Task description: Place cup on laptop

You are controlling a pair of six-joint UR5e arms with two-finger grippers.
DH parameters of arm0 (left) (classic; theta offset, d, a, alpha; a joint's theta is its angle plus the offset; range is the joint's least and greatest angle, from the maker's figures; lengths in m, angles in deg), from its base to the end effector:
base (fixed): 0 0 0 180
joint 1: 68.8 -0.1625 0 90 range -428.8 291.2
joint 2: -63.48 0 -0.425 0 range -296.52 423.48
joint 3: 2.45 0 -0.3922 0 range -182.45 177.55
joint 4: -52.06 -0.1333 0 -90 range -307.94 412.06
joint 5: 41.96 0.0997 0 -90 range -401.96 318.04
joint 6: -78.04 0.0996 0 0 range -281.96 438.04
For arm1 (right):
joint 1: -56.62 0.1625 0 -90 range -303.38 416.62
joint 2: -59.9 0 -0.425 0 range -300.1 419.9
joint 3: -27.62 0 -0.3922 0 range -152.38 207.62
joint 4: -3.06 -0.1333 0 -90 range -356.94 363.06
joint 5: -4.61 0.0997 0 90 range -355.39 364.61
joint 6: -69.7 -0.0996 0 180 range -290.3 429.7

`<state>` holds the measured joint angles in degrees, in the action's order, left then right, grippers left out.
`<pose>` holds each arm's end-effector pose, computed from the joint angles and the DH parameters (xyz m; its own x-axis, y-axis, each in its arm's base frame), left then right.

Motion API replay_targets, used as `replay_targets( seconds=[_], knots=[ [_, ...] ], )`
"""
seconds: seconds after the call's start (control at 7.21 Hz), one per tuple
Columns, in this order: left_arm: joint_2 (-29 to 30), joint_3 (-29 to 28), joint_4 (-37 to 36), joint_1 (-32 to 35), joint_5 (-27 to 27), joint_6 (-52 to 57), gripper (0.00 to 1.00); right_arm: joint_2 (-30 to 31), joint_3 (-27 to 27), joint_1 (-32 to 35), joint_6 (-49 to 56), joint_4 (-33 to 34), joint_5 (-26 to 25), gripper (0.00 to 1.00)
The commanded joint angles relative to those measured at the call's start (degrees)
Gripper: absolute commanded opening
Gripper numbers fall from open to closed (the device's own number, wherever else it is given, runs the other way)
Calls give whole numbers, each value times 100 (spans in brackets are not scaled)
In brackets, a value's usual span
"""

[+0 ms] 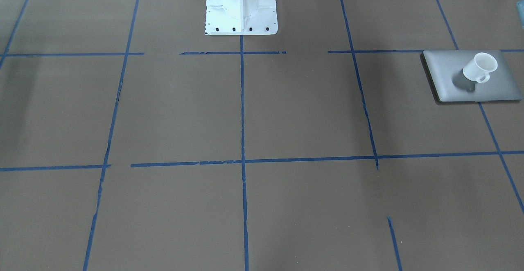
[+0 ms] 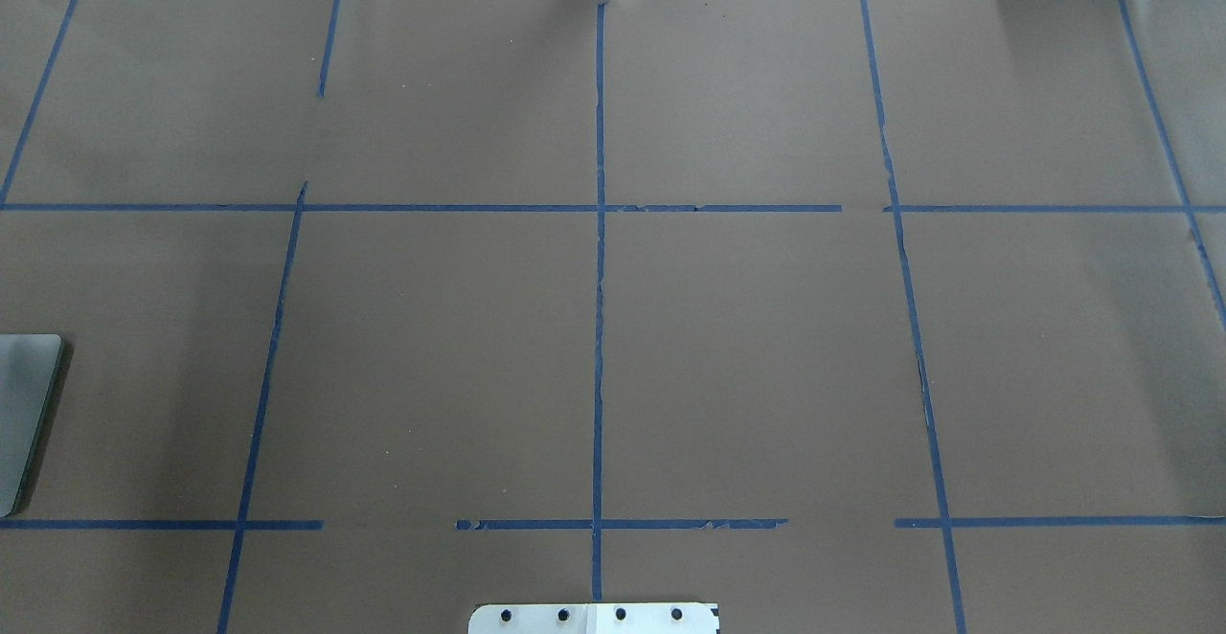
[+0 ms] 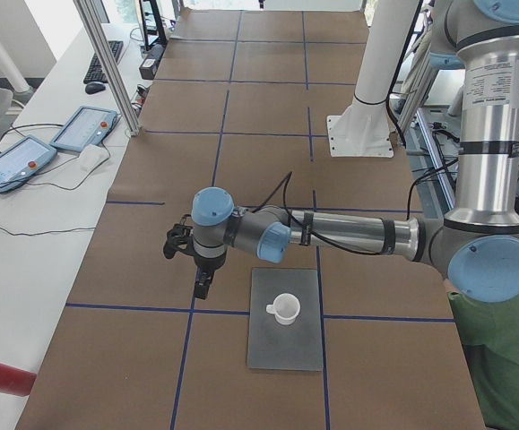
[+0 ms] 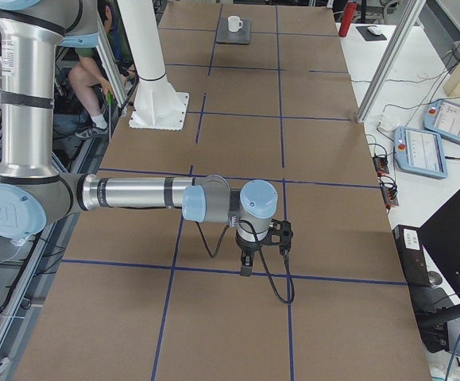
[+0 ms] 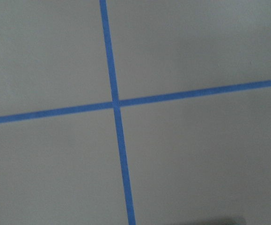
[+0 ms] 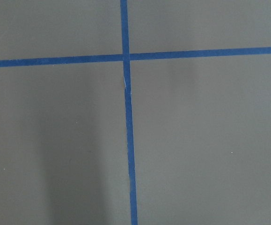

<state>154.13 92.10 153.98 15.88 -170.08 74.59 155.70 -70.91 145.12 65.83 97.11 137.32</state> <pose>-0.0239 -0.5182 0.5975 0.7704 0.1962 -0.6066 -0.0423 0.9651 0.2583 0.0540 -0.4484 0.6421 0.7350 0.0638 0.6750 -0.0235 0.9974 -0.0688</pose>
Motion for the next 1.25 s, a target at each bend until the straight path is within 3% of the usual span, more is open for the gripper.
replay_targets(
  seconds=[0.0,0.14,0.28,0.55,1.11],
  knots=[
    [-123,-7,-322,285,-106,572,100,0,0,0,0,0,0,100],
    [-500,-41,-252,286,-726,695,100,0,0,0,0,0,0,100],
    [-582,-120,-260,295,-932,940,100,0,0,0,-9,0,0,100],
    [-854,-25,-383,400,-1022,942,100,0,0,0,0,0,0,100],
    [-768,230,-1016,805,-961,942,100,0,0,0,0,0,0,100]
  ],
)
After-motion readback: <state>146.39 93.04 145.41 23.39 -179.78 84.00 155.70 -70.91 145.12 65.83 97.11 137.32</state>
